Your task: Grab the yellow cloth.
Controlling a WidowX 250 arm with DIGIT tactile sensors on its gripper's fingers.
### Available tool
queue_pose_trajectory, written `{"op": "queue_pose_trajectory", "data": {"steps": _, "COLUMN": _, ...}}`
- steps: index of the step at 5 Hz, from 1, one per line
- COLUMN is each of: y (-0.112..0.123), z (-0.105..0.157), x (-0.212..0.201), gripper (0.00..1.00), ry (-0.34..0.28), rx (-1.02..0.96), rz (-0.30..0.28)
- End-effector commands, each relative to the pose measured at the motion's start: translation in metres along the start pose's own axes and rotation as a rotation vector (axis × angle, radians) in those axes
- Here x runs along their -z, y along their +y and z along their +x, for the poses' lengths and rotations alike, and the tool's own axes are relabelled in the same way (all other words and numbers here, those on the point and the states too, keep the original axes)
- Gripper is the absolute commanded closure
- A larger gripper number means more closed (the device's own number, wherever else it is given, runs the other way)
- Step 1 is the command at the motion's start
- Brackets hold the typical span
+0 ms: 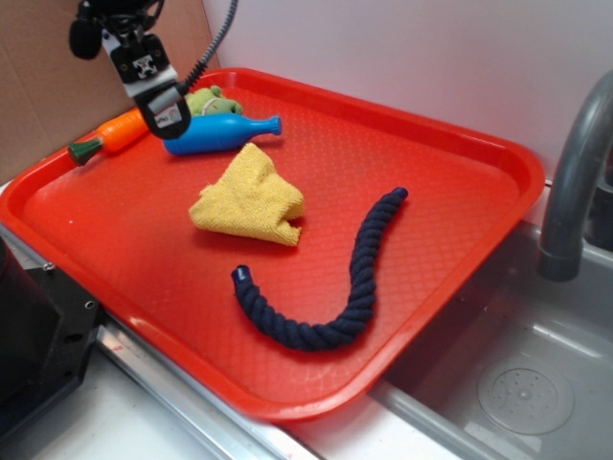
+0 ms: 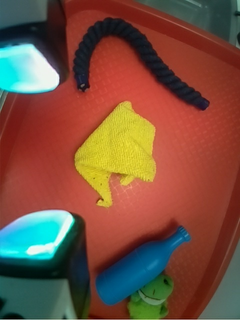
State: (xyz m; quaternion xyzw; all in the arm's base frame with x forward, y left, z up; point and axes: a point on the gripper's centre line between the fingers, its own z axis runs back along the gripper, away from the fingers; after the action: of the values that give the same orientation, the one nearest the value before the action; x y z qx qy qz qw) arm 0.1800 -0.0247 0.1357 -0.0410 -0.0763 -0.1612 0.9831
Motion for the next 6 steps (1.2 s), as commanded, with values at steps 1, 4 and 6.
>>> {"op": "queue_pose_trajectory", "data": {"steps": 1, "y": -0.017, "z": 0.017, "x": 0.057, "gripper": 0.00, "ry": 0.003, "rx": 0.127, "rz": 0.007}}
{"op": "queue_pose_trajectory", "data": {"steps": 4, "y": -0.032, "z": 0.011, "x": 0.085, "gripper": 0.00, "ry": 0.133, "rx": 0.128, "rz": 0.067}}
{"op": "queue_pose_trajectory", "data": {"steps": 6, "y": -0.028, "z": 0.013, "x": 0.087, "gripper": 0.00, "ry": 0.077, "rx": 0.100, "rz": 0.090}}
